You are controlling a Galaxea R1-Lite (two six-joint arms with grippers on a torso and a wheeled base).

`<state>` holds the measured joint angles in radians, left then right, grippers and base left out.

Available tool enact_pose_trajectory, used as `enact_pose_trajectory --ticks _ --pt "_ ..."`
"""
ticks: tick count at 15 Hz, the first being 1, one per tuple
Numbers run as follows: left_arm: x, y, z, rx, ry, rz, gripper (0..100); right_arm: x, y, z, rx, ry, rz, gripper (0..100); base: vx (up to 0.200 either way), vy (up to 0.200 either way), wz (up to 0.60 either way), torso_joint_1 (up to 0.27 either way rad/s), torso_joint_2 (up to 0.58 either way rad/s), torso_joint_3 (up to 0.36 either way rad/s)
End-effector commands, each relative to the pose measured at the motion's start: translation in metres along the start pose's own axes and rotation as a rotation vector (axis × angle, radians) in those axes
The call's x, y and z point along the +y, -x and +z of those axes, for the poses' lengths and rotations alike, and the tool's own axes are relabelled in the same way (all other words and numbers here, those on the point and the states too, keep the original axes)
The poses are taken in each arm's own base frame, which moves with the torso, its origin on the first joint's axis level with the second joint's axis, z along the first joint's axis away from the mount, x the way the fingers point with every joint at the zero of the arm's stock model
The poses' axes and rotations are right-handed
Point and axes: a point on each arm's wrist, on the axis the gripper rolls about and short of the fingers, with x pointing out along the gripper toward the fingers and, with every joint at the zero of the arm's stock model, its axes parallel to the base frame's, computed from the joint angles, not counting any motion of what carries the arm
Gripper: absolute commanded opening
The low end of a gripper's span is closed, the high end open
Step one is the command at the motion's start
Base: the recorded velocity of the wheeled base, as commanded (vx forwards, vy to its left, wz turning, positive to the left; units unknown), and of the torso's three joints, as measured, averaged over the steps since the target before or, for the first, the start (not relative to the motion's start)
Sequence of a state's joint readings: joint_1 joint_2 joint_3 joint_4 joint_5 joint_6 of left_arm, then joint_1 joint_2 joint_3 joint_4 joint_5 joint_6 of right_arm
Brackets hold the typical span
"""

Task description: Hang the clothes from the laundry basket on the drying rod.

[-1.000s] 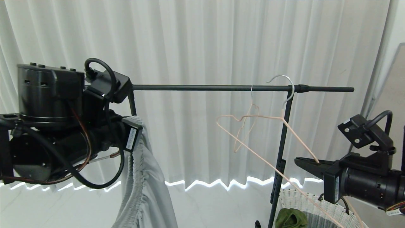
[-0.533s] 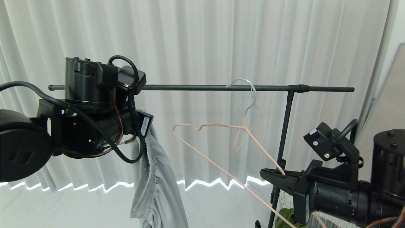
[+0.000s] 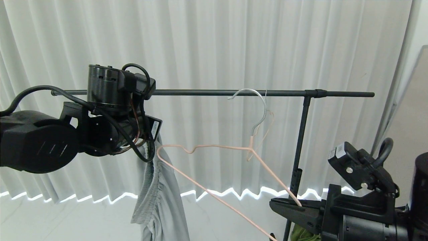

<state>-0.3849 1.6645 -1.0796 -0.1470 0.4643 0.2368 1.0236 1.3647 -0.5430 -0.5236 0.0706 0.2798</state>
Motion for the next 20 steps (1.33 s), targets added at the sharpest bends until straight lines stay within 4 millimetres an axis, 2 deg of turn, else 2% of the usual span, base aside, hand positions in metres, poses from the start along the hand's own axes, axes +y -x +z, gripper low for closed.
enact_pose_trajectory --ticks 1,9,15,20 --pt "-0.001 -0.002 -0.001 0.004 -0.003 -0.002 0 0.002 0.002 0.001 -0.004 0.003 0.02 0 0.0 0.0 0.0 0.0 0.0 0.0" --pt "-0.002 0.001 -0.002 0.003 -0.002 -0.008 0 0.004 -0.015 0.001 0.024 0.004 0.023 0 0.0 0.0 0.0 0.0 0.0 0.0" --pt "-0.003 0.008 -0.001 -0.009 -0.006 -0.014 0 -0.007 -0.031 0.019 -0.016 -0.076 -0.029 0 0.0 0.0 0.0 0.0 0.0 0.0" --pt "-0.014 0.014 -0.005 -0.007 -0.024 -0.049 0 -0.013 -0.048 0.029 -0.03 -0.085 -0.051 0 0.0 0.0 0.0 0.0 0.0 0.0"
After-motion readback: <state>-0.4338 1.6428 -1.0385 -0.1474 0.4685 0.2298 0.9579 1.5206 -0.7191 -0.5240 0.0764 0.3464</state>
